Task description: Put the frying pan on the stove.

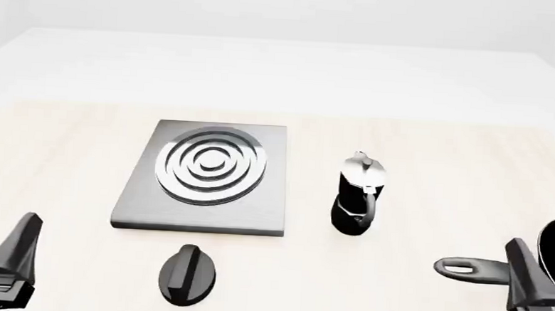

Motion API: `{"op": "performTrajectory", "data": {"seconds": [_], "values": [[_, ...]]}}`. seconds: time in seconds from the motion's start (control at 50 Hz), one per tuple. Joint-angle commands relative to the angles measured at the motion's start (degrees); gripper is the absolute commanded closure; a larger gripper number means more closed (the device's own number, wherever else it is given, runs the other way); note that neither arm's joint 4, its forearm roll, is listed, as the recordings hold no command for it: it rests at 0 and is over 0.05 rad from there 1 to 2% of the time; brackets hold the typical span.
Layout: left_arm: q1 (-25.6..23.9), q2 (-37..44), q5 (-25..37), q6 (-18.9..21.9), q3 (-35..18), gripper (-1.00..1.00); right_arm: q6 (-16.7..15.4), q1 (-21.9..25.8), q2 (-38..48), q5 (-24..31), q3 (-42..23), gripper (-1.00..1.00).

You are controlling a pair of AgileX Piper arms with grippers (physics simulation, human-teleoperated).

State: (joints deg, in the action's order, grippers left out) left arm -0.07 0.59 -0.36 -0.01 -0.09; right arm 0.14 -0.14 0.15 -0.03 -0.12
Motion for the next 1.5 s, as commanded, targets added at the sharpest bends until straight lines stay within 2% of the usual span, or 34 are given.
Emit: {"op": "performTrajectory", "data": {"seconds": [0.02,0.1,0.28,0.3,0.34,0.42,0.5,0.68,0.94,1.08,1.2,1.28,1.32,1.48,1.5], "values": [[-0.12,1.41,-0.89,-0.01,-0.14,-1.0,0.52,-0.85,0.21,-0.01,-0.36,-1.0],[-0.08,0.7,-0.5,0.64,-0.26,-1.0,1.41,-1.41,0.55,0.07,-0.67,-1.0],[0.49,4.62,-2.64,-0.13,-0.16,-1.0,2.69,-2.25,0.2,1.44,-2.33,-1.0],[1.71,4.19,-2.41,-0.91,-0.18,-1.0,2.94,-2.33,0.21,1.6,-2.53,-1.0],[0.69,1.41,-0.02,-1.72,-0.45,-1.0,3.42,-2.23,0.01,2.24,-3.42,-1.0],[0.13,-0.22,0.89,-2.45,-0.78,-1.0,3.29,-1.7,-0.08,3.14,-4.62,-1.0],[0.48,-0.22,1.34,-1.98,-0.73,-1.0,3.57,-1.4,-0.12,5.18,-6.87,-1.0],[0.27,0.06,1.02,-1.88,-0.61,-1.0,4.95,0.2,-0.14,12.84,-15.19,-1.0],[0.21,-0.11,1.27,-1.21,-0.2,-1.0,2.24,2.41,-0.15,21.27,-24.93,-1.0],[0.11,-0.43,1.63,-1.26,-0.2,-1.0,2.08,2.99,-0.14,25.62,-29.98,-1.0],[0.13,-0.39,1.6,-1.26,-0.17,-1.0,3.92,3.16,-0.15,30.43,-34.96,-1.0],[0.1,-0.38,1.57,-1.16,-0.14,-1.0,3.26,3.45,-0.15,33.38,-38.06,-1.0],[0.06,-0.38,1.55,-1.06,-0.14,-1.0,3.95,2.98,-0.15,34.71,-39.01,-1.0],[0.11,0.25,0.87,-0.79,-0.07,-1.0,3.74,2.93,-0.15,42.43,-46.99,-1.0],[0.14,0.16,0.93,-0.77,-0.08,-1.0,3.9,3.0,-0.15,45.18,-49.86,-1.0]]}}
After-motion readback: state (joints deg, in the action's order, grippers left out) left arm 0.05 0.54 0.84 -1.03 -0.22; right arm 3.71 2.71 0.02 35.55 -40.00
